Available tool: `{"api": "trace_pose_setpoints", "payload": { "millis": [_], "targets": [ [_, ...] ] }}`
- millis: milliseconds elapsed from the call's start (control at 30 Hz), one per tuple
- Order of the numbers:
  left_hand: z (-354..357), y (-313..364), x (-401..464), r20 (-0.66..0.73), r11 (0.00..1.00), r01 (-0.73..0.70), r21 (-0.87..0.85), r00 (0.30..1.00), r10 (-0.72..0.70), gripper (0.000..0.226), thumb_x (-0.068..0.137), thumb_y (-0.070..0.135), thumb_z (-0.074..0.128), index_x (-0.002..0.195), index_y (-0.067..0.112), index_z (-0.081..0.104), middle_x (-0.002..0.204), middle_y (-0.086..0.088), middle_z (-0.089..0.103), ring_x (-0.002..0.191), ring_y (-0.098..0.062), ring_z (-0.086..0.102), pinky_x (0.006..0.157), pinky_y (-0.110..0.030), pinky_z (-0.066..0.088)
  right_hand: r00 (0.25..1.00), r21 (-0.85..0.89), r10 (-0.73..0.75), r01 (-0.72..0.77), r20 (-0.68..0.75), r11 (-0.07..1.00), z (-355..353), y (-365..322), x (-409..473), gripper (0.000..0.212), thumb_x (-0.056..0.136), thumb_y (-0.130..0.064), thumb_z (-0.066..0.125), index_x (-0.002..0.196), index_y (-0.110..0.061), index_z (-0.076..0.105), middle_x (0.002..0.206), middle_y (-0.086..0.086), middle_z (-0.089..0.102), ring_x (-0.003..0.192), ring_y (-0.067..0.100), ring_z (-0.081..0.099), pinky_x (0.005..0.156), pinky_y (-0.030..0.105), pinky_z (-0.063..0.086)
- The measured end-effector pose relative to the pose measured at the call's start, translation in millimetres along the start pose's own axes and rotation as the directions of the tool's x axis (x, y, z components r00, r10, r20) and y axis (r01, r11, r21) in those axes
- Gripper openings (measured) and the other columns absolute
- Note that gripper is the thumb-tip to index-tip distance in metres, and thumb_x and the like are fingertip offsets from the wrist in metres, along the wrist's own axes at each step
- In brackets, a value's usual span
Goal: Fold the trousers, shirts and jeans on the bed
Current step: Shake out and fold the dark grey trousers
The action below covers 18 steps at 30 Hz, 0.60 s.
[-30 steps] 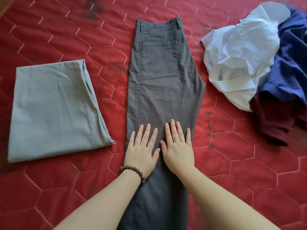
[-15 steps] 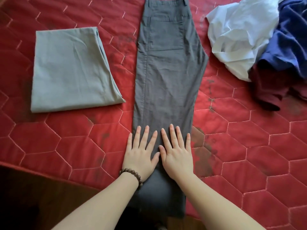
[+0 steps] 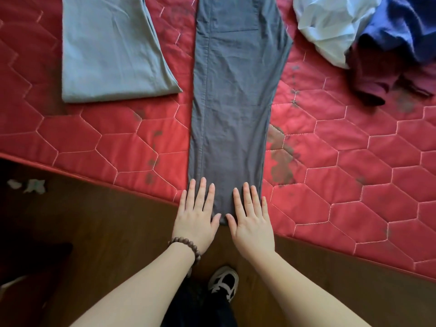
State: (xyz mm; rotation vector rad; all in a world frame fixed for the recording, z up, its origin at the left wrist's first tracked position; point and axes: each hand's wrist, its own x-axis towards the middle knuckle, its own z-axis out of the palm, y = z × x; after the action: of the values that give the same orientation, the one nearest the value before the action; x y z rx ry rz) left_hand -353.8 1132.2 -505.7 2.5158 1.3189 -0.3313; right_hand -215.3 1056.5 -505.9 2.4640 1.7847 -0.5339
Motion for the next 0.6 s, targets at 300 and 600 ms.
{"api": "trace_pose_setpoints", "payload": {
  "millis": [300, 600],
  "targets": [
    [-25.6, -5.6, -17.9, 0.018, 0.690, 0.347, -0.635, 0.899, -0.437, 0.050, 0.089, 0.014, 0.059, 0.136, 0.009, 0.045, 0.128, -0.008, 0.048, 0.119, -0.026, 0.047, 0.100, -0.039, 0.043, 0.857, 0.449, 0.513, -0.445, -0.036, 0.775, -26.7, -11.5, -11.7, 0.038, 0.088, -0.020, 0.061, 0.125, -0.011, 0.054, 0.116, 0.008, 0.056, 0.111, 0.028, 0.050, 0.092, 0.041, 0.040],
    [-32.4, -13.9, -7.6, 0.120, 0.486, 0.426, -0.763, 0.832, -0.541, 0.008, 0.089, 0.019, 0.062, 0.087, 0.017, 0.054, 0.083, 0.004, 0.057, 0.077, -0.016, 0.050, 0.071, -0.024, 0.035, 0.714, 0.672, 0.685, -0.581, 0.148, 0.460, -28.8, -3.1, -7.8, 0.013, 0.093, -0.021, 0.057, 0.084, -0.012, 0.054, 0.088, 0.006, 0.063, 0.088, 0.028, 0.055, 0.080, 0.038, 0.042]
  ]
}}
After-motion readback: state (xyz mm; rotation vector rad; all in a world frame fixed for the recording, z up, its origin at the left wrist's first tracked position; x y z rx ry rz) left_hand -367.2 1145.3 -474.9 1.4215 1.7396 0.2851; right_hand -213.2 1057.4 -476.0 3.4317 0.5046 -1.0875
